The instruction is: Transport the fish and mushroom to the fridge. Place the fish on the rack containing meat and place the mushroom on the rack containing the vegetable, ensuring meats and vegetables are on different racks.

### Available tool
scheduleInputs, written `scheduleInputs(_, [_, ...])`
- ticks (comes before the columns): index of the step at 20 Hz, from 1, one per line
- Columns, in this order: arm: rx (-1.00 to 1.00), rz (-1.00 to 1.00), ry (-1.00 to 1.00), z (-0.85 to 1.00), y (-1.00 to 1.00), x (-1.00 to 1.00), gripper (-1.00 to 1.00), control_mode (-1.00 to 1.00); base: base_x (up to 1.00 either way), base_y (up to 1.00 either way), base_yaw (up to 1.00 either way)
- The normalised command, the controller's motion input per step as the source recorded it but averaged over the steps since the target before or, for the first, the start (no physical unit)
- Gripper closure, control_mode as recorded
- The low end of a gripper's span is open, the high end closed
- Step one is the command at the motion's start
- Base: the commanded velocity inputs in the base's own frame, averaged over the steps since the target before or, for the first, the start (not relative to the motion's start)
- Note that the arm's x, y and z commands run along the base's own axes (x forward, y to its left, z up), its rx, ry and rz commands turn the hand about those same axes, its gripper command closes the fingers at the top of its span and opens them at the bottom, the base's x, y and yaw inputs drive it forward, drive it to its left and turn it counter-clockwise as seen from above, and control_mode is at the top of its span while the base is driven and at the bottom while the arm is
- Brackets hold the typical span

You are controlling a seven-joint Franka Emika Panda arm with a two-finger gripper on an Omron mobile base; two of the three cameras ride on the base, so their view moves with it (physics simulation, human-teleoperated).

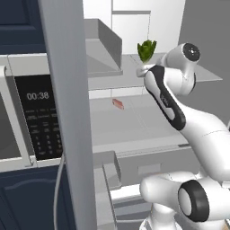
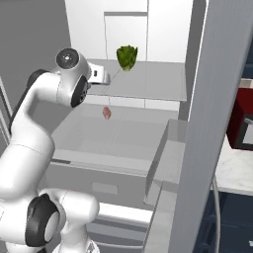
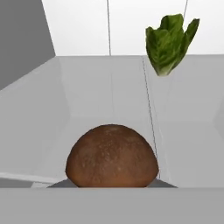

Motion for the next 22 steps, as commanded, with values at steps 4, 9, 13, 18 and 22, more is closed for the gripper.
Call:
scheduleInputs(4, [0.0,0.0,0.0,-0.45,0.0,0.58,1.0,-1.0,0.0,0.0,0.0])
scheduleInputs(9, [0.0,0.0,0.03,-0.35,0.0,0.57,1.0,-1.0,0.0,0.0,0.0])
scheduleInputs(13, [0.0,0.0,0.06,-0.18,0.0,0.58,1.0,-1.0,0.0,0.0,0.0])
scheduleInputs(18, [0.0,0.0,0.09,-0.08,0.07,0.6,1.0,-1.0,0.0,0.0,0.0])
scheduleInputs(22, [0.0,0.0,0.09,-0.24,0.12,0.41,-1.0,-1.0,0.0,0.0,0.0])
